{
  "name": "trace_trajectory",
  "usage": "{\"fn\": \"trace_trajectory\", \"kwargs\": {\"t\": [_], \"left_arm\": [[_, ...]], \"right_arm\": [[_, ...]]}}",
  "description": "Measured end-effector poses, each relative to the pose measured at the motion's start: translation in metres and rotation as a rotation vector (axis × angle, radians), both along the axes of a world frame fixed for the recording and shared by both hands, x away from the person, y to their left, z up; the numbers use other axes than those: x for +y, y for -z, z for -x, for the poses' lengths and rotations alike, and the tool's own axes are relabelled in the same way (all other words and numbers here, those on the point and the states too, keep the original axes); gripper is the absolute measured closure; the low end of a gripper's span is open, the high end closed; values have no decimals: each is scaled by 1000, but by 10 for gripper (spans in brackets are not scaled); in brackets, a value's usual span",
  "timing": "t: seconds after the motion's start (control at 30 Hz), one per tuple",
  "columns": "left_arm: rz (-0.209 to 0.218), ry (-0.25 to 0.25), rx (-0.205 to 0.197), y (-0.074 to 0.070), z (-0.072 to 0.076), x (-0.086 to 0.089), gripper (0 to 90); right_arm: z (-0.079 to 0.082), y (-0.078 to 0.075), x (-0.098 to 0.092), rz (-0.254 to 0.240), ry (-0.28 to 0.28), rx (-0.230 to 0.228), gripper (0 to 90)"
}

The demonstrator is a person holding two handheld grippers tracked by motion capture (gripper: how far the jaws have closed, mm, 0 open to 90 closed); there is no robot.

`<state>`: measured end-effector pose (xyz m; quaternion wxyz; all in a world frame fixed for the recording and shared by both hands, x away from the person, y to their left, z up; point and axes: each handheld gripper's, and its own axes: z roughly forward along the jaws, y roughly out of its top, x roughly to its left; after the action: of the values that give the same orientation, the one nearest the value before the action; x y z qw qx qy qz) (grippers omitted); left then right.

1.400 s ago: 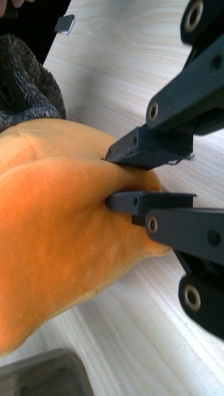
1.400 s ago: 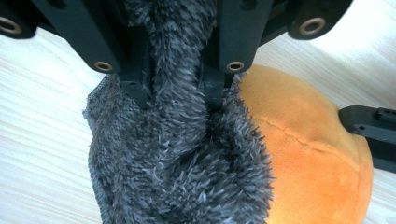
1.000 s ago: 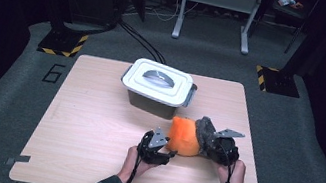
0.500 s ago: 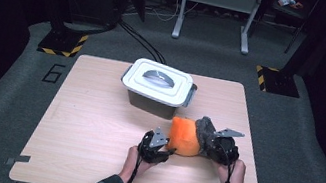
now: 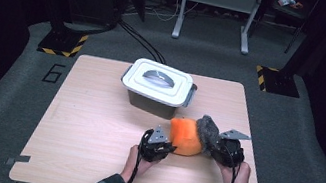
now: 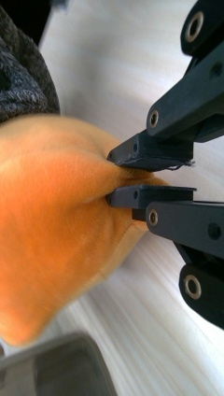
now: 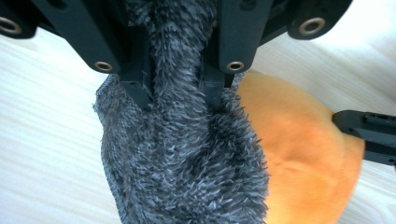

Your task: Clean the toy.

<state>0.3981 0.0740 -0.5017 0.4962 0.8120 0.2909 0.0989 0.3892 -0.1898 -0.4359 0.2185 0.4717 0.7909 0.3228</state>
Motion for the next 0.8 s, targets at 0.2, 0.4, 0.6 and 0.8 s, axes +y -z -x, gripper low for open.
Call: {"fn": "trace_trajectory", "kwargs": {"t": [0.2,0.4,0.6,0.8], "left_arm": [[39,46,41,-7,3,2,818],[65,72,74,-10,3,4,821],[25,26,72,-3,0,6,820],[-2,6,56,-2,0,6,823]], "right_arm": [[14,-21,10,6,-67,-29,706],[18,-25,41,49,-149,-20,704],[5,-8,64,139,-151,6,710],[0,-5,63,117,-155,12,712]]}}
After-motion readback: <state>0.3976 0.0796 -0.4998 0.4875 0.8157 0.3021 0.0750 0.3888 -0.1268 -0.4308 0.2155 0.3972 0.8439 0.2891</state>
